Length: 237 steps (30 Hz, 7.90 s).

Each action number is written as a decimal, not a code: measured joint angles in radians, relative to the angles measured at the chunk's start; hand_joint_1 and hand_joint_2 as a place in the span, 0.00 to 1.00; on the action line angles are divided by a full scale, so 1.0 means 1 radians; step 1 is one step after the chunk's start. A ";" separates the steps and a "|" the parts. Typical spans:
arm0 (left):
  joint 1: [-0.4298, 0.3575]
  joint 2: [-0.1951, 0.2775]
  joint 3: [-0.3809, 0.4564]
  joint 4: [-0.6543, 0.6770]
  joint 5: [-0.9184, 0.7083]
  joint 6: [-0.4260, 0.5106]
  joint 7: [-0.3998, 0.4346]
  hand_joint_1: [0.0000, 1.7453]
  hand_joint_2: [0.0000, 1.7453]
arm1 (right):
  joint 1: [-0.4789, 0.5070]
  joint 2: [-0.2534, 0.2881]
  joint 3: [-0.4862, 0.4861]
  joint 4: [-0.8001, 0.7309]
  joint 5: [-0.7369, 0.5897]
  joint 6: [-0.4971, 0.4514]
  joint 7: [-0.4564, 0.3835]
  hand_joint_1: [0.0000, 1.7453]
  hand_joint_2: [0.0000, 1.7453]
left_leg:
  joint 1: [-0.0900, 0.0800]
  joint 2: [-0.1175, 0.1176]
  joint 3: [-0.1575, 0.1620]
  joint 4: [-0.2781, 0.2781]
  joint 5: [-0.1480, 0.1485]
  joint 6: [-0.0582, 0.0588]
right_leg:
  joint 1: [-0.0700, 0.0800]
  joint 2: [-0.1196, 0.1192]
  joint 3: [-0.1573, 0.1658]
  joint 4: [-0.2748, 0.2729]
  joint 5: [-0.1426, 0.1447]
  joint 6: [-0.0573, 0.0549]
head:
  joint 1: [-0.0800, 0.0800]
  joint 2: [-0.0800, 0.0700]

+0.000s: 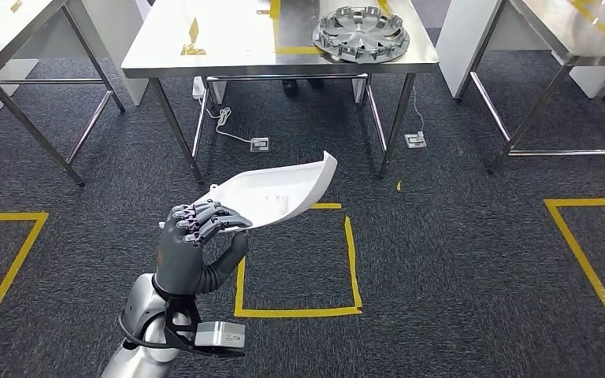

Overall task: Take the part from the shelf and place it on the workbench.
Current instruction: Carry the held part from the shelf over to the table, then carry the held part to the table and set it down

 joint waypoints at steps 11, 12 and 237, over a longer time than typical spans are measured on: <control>-0.007 -0.004 0.000 0.010 0.002 -0.019 -0.001 1.00 1.00 | 0.002 -0.002 0.000 0.000 -0.004 0.006 -0.005 0.00 0.00 | 0.000 -0.003 0.033 0.026 -0.063 -0.016 | -0.012 -0.009 -0.092 -0.001 0.094 0.013 | 0.004 0.000; -0.008 -0.004 0.000 0.010 0.002 -0.020 -0.001 1.00 1.00 | 0.002 -0.002 0.000 0.000 -0.008 0.011 -0.007 0.00 0.00 | -0.002 -0.003 0.034 0.026 -0.066 -0.022 | -0.010 -0.007 -0.091 -0.002 0.091 0.005 | 0.004 0.000; -0.577 0.324 0.254 1.124 -0.790 0.138 0.522 1.00 1.00 | -0.001 0.046 -0.031 0.001 0.021 0.052 -0.017 0.00 0.00 | 0.001 -0.011 0.015 0.011 -0.036 -0.028 | 0.003 0.004 -0.066 -0.021 0.076 -0.017 | 0.038 0.000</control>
